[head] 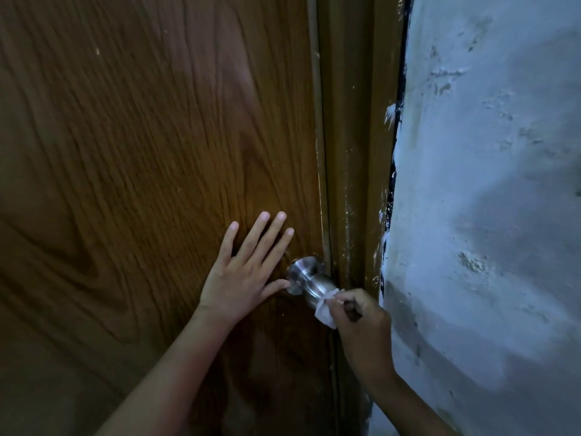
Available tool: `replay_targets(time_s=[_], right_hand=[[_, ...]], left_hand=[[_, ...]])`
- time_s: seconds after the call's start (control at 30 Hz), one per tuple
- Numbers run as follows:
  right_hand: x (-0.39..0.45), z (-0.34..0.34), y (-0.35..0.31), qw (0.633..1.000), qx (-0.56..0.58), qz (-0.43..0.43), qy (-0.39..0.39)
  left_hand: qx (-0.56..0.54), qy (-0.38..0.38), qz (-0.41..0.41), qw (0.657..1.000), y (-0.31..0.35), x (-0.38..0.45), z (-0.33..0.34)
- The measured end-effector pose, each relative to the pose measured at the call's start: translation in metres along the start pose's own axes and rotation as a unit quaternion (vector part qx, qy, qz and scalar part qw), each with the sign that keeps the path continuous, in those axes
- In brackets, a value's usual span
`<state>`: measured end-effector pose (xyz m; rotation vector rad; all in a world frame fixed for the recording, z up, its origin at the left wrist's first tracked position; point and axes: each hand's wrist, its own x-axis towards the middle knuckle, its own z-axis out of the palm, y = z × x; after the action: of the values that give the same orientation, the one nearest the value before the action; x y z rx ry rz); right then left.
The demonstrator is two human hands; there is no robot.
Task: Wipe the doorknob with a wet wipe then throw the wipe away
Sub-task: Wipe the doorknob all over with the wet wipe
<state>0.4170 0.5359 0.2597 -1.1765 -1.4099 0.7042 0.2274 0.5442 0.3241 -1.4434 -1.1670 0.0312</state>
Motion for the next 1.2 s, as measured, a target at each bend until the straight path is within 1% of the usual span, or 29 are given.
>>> replay_targets(time_s=[0.13, 0.3, 0.33, 0.4, 0.47, 0.53, 0.57, 0.67, 0.7, 0.77, 0.83, 0.93, 1.07, 1.2], right_hand=[[-0.001, -0.001, 0.004, 0.999, 0.009, 0.043, 0.020], [-0.003, -0.005, 0.011, 0.998, -0.023, 0.056, -0.032], [-0.003, -0.006, 0.013, 0.997, -0.011, 0.076, -0.032], [-0.001, -0.009, 0.012, 0.986, 0.052, 0.152, -0.033], [0.006, -0.010, 0.011, 0.956, 0.145, 0.246, -0.073], [0.014, -0.009, 0.007, 0.905, 0.234, 0.329, -0.132], [0.018, -0.007, 0.007, 0.874, 0.279, 0.372, -0.142], [0.027, 0.001, 0.005, 0.770, 0.398, 0.487, -0.108], [0.030, 0.004, 0.004, 0.745, 0.419, 0.510, -0.093], [0.037, 0.009, 0.001, 0.721, 0.437, 0.532, -0.074], [0.044, 0.014, -0.003, 0.715, 0.437, 0.542, -0.060], [0.052, 0.018, -0.011, 0.721, 0.420, 0.549, -0.051], [0.056, 0.023, -0.013, 0.754, 0.385, 0.531, -0.042], [0.059, 0.024, -0.016, 0.801, 0.329, 0.501, 0.003]], left_hand=[[0.001, 0.001, 0.001, 1.000, 0.001, 0.000, 0.000], [-0.004, 0.004, -0.002, 1.000, 0.001, 0.000, 0.001], [-0.004, 0.004, -0.002, 1.000, 0.001, 0.000, 0.001], [-0.001, 0.001, -0.003, 1.000, 0.001, 0.000, 0.002], [-0.004, -0.001, -0.001, 1.000, 0.001, 0.000, 0.002], [-0.010, -0.001, -0.001, 1.000, 0.001, 0.000, 0.001], [-0.010, -0.001, -0.001, 1.000, 0.001, -0.001, 0.001], [0.001, -0.001, 0.000, 1.000, 0.001, -0.001, 0.001], [0.002, 0.000, 0.000, 1.000, 0.001, -0.001, 0.000], [0.000, -0.001, 0.002, 1.000, 0.001, 0.000, 0.000], [-0.001, -0.001, 0.003, 1.000, 0.000, 0.000, -0.001], [-0.002, -0.001, 0.002, 1.000, 0.000, 0.000, -0.002], [-0.004, 0.000, 0.002, 1.000, 0.000, 0.000, -0.002], [-0.007, 0.000, 0.002, 1.000, -0.001, 0.001, -0.004]])
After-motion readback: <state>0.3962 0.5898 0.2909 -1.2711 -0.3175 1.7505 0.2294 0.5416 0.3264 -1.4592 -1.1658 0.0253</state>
